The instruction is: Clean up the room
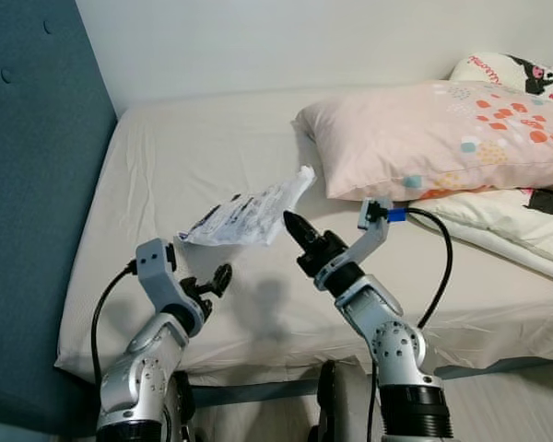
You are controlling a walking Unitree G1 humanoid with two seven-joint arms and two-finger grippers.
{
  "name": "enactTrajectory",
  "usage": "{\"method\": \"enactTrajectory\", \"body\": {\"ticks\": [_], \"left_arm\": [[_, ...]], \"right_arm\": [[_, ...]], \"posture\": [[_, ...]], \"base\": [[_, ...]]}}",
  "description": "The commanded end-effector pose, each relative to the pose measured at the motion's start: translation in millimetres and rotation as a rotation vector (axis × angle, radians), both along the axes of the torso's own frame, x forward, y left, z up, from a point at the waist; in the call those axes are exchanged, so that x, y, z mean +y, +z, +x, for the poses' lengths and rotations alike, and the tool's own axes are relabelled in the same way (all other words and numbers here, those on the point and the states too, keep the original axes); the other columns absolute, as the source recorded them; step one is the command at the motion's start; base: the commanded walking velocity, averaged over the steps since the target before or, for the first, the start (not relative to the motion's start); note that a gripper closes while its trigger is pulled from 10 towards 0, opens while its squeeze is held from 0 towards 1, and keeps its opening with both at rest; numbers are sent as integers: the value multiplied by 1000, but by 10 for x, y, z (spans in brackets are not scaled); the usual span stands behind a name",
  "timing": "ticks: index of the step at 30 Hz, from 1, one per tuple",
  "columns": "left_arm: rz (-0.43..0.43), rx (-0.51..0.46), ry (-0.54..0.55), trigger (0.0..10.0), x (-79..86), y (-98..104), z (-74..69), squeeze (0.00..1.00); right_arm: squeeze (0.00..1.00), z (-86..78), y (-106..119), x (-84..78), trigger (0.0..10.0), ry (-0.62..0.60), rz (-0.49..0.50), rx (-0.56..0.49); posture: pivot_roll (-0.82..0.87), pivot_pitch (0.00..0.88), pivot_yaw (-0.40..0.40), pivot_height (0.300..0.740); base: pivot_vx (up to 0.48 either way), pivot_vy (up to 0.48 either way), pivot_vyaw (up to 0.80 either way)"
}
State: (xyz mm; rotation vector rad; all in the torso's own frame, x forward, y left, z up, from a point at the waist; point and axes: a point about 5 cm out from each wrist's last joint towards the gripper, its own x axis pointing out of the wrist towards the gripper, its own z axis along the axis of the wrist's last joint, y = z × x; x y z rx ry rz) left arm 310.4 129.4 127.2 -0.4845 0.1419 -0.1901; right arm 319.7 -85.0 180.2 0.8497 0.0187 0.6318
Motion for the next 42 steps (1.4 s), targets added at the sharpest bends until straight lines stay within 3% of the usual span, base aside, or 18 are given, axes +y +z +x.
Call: {"method": "enactTrajectory", "body": {"ticks": [1,7,16,23,28,31,32,33,34,36,42], "left_arm": [[39,-10,-13,10000,-34,-10,18,1000],[43,-60,-111,10000,-150,102,33,1000],[49,-88,-301,10000,-332,106,-101,1000],[53,-86,-314,10000,-320,83,-125,1000],[36,-95,-332,10000,-401,118,-142,1000],[72,-86,-278,10000,-437,105,-90,1000],[74,-82,-261,4353,-432,102,-71,980],[76,-79,-248,0,-420,101,-59,737],[76,-79,-248,0,-420,101,-59,737],[75,-75,-232,0,-402,102,-46,0],[81,-64,-205,0,-375,95,-31,0]], "right_arm": [[0,-128,12,346,0,81,147,46],[0,-165,50,420,0,122,173,61],[0,-205,97,537,0,174,176,50],[0,-199,103,520,0,176,173,50],[0,-212,111,545,0,192,172,55],[0,-248,113,610,0,214,175,59],[0,-261,110,625,0,220,177,61],[0,-269,107,632,0,223,178,63],[0,-269,107,632,0,223,178,63],[0,-281,97,642,0,226,176,66],[0,-283,85,643,0,226,174,72]], "posture": [[2,173,-27,570],[7,179,-24,570],[9,180,-25,570],[12,181,-28,570],[14,181,-28,570],[12,179,-27,570],[9,178,-26,570],[9,177,-26,570],[9,177,-26,570],[9,178,-25,570],[10,178,-26,570]], "base": [[0,0,0],[0,0,0],[0,0,0],[0,0,0],[0,0,0],[0,0,0],[0,0,0],[0,0,0],[0,0,0],[0,0,0],[0,0,0]]}}
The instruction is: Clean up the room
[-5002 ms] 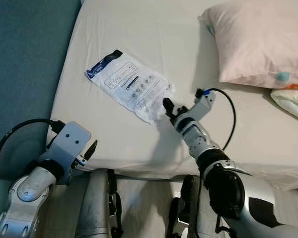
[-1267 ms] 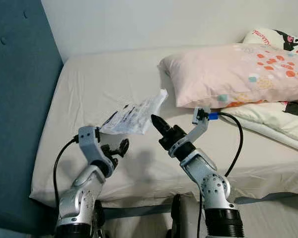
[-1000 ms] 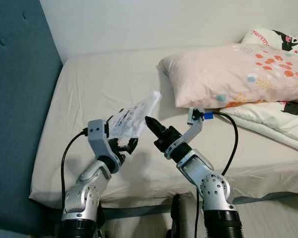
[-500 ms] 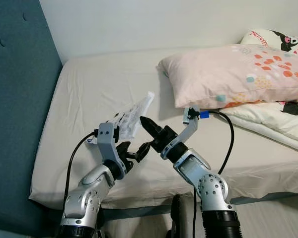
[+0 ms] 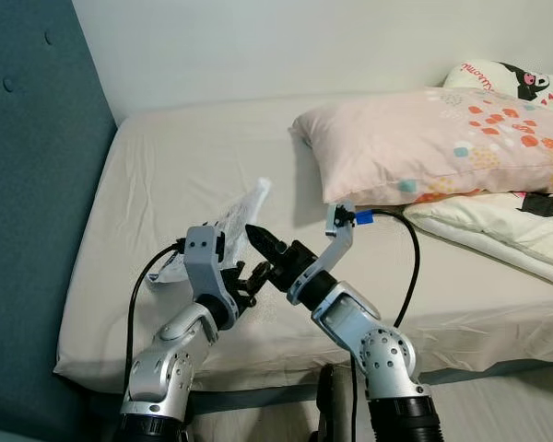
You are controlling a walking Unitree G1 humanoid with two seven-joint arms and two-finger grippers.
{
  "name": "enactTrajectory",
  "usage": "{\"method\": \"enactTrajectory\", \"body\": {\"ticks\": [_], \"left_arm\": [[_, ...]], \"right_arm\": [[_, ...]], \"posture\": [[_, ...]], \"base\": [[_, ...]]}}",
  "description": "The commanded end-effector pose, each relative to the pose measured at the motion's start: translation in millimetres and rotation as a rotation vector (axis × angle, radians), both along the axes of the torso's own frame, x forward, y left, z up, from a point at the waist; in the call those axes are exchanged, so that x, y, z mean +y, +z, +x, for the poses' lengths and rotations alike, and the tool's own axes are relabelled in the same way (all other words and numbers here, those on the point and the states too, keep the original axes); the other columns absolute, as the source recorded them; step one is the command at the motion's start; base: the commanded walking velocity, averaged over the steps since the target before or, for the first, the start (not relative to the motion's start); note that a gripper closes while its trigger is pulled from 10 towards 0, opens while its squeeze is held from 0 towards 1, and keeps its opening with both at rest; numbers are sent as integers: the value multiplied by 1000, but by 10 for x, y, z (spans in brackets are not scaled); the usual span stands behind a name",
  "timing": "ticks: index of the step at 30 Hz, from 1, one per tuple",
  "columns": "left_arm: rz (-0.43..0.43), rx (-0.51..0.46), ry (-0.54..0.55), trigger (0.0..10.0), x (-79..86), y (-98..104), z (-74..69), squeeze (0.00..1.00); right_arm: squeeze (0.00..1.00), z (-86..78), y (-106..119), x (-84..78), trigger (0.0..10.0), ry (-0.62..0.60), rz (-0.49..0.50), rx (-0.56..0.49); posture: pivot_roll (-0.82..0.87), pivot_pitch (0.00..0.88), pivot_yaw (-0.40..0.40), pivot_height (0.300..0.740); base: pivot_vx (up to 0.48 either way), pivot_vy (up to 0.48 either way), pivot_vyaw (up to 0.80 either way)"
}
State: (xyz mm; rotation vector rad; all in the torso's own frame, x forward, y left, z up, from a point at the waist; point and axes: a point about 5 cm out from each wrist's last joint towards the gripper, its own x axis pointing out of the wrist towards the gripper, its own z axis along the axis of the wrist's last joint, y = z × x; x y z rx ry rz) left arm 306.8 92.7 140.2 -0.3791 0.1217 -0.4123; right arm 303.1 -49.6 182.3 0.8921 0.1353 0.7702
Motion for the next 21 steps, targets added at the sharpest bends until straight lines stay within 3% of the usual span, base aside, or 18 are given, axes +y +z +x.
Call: {"method": "enactTrajectory", "body": {"ticks": [1,21], "left_arm": [[1,16,10,0,-8,-36,5,0],[-6,-10,153,0,235,3,116,0]], "right_arm": [[0,-117,64,289,0,51,152,30],[0,-74,55,257,0,31,120,21]], "posture": [[10,178,-26,570],[6,162,-21,570]], "base": [[0,0,0],[0,0,0]]}}
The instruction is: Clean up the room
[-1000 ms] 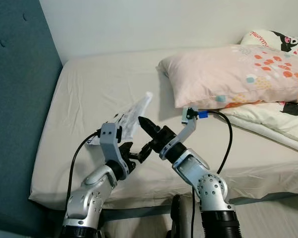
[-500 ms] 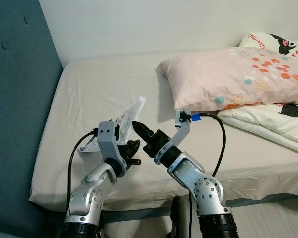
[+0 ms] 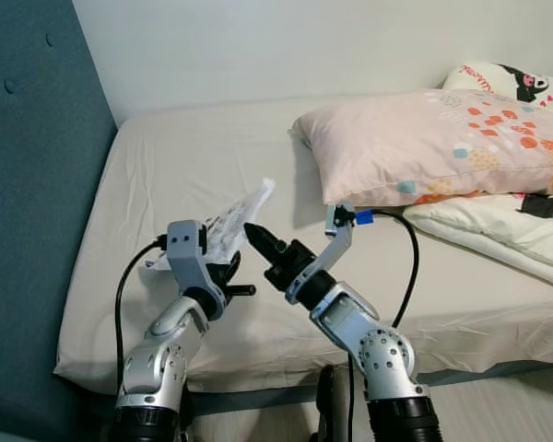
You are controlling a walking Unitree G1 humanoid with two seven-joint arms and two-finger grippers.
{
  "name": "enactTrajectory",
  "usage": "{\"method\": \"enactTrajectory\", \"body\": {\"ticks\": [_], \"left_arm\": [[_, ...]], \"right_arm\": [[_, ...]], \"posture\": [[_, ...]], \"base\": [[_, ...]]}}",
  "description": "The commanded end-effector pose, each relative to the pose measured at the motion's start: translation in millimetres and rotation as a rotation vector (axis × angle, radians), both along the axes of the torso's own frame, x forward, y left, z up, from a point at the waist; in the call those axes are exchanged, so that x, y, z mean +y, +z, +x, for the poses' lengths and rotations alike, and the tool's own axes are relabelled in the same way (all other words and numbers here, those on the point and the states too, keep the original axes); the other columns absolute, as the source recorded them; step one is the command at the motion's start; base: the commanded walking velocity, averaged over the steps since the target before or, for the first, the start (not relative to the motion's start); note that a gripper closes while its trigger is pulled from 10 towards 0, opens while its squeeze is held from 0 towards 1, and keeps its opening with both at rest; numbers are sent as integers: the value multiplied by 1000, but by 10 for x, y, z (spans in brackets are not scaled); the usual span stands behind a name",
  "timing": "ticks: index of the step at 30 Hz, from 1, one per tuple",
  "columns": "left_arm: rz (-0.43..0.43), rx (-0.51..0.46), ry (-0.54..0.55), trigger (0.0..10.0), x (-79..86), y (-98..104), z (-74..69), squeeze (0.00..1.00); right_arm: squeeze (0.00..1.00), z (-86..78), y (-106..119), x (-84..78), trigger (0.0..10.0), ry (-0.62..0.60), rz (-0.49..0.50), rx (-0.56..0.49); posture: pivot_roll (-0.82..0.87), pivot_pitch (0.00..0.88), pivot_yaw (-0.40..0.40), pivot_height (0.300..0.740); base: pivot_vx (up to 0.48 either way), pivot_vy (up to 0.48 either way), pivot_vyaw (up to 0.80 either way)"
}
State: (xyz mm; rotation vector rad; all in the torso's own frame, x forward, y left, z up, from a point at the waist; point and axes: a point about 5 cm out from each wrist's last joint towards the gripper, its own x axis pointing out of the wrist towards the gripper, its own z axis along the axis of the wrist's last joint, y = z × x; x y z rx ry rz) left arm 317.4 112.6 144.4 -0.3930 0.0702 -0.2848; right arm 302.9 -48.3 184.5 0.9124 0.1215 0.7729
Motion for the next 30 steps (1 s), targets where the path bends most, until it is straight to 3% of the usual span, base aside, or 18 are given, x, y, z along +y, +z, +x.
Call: {"method": "enactTrajectory", "body": {"ticks": [1,3,4,12,13,14,15,17,18,20,21,22,23,29,30], "left_arm": [[8,12,25,0,49,-35,16,0],[8,10,29,0,55,-33,20,0],[7,8,33,0,67,-29,25,0],[3,-3,49,0,104,-13,42,0],[2,-5,48,0,106,-12,41,0],[2,-5,48,0,106,-12,41,0],[2,-8,48,0,109,-11,38,0],[2,-10,47,0,113,-10,35,0],[3,-14,47,0,122,-11,32,0],[5,-17,47,0,129,-12,30,0],[6,-19,48,0,149,-15,22,0],[6,-19,48,0,149,-15,22,0],[9,-24,48,0,183,-18,12,0],[23,-40,45,0,294,-29,-19,0],[28,-44,43,0,353,-33,-33,0]], "right_arm": [[686,-68,23,239,3137,29,86,27],[686,-65,16,237,3137,26,80,28],[1000,-66,13,238,10000,26,80,30],[1000,-72,8,253,10000,29,85,33],[1000,-69,2,254,4902,26,83,37],[1000,-69,2,254,4902,26,83,37],[1000,-68,-1,253,235,25,85,39],[1000,-67,-4,252,0,24,85,41],[796,-68,-3,252,0,25,88,42],[796,-70,-2,252,0,27,90,41],[408,-74,14,254,0,30,98,37],[408,-74,14,254,0,30,98,37],[0,-84,57,259,0,42,114,23],[0,-132,250,284,0,100,140,-40],[0,-189,372,295,10000,161,133,-98]], "posture": [[7,161,-21,570],[7,161,-21,570],[7,161,-21,570],[9,161,-21,570],[9,162,-22,570],[9,162,-22,570],[9,161,-23,570],[10,160,-25,570],[11,159,-25,570],[11,159,-25,570],[10,157,-27,570],[10,157,-27,570],[10,153,-26,570],[11,150,-26,570],[7,150,-25,570]], "base": [[0,0,0],[0,0,0],[0,0,0],[0,0,0],[0,0,0],[0,0,0],[0,0,0],[0,0,0],[0,0,0],[0,0,0],[0,0,0],[0,0,0],[0,0,0],[0,0,0],[0,0,0]]}}
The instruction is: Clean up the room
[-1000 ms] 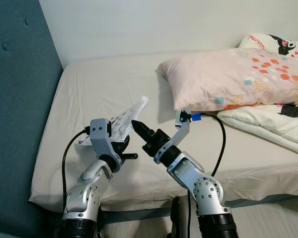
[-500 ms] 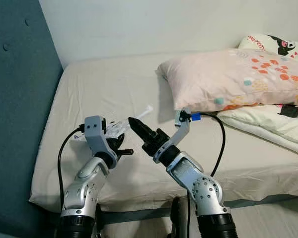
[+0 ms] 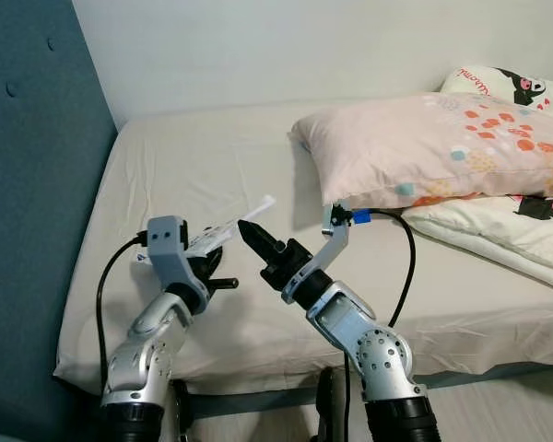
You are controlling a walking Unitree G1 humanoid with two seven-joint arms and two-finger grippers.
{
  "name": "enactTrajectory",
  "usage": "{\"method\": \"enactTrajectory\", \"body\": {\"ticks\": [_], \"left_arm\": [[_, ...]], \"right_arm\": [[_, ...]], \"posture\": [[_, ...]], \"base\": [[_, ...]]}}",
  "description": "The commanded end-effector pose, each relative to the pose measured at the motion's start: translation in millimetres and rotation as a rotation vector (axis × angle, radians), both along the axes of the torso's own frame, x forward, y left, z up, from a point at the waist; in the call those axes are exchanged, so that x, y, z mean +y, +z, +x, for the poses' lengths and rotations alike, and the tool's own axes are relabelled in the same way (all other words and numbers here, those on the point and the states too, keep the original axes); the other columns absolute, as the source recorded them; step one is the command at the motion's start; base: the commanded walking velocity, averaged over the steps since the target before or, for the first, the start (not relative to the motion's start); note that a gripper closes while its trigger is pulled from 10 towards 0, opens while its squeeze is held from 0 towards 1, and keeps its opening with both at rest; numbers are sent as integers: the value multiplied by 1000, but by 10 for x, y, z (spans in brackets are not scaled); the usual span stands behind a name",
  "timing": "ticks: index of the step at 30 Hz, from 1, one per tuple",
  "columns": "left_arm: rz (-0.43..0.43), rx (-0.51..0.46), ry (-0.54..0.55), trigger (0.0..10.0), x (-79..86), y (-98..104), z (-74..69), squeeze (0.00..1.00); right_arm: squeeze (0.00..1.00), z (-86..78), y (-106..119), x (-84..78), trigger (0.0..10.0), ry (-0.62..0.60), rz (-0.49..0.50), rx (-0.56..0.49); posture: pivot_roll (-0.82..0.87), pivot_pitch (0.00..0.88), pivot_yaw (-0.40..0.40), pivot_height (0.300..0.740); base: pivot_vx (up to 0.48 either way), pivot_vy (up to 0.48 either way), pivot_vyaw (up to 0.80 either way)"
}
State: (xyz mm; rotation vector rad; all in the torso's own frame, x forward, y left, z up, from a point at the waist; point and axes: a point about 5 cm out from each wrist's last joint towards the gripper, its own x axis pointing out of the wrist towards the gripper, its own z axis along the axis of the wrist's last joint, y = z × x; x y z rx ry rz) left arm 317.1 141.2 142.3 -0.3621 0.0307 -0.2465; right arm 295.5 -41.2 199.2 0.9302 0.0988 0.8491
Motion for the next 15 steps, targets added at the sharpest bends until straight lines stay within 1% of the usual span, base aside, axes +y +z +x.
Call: {"method": "enactTrajectory", "body": {"ticks": [1,2,4,5,6,8,10,11,13,14,15], "left_arm": [[1,-9,-2,0,66,-12,-30,0],[7,-12,-4,0,128,-21,-46,0],[21,-17,-7,0,213,-36,-72,0],[26,-18,-8,0,239,-41,-82,0],[26,-18,-8,0,239,-41,-82,0],[35,-21,-17,0,265,-45,-97,0],[42,-30,-36,0,278,-47,-125,0],[39,-36,-51,0,283,-48,-144,0],[36,-40,-61,0,286,-48,-157,0],[32,-47,-76,0,288,-47,-176,0],[20,-64,-102,0,289,-36,-205,0]], "right_arm": [[0,-115,226,224,10000,104,97,-56],[0,-202,351,229,10000,184,100,-121],[0,-355,522,218,10000,301,112,-225],[0,-410,590,201,10000,334,126,-259],[0,-410,590,201,10000,334,126,-259],[0,-468,690,169,10000,364,154,-303],[0,-485,804,122,10000,367,193,-344],[0,-467,853,96,10000,347,205,-356],[0,-451,879,80,10000,331,211,-361],[0,-413,902,54,10000,301,212,-363],[0,-339,912,13,10000,243,189,-359]], "posture": [[7,150,-25,570],[6,148,-24,570],[5,145,-24,570],[4,143,-25,570],[4,143,-25,570],[4,141,-26,570],[3,138,-26,570],[2,137,-26,570],[2,137,-26,570],[2,136,-26,570],[0,135,-26,570]], "base": [[0,0,0],[0,0,0],[0,0,0],[0,0,0],[0,0,0],[0,0,0],[0,0,0],[0,0,0],[0,0,0],[0,0,0],[0,0,0]]}}
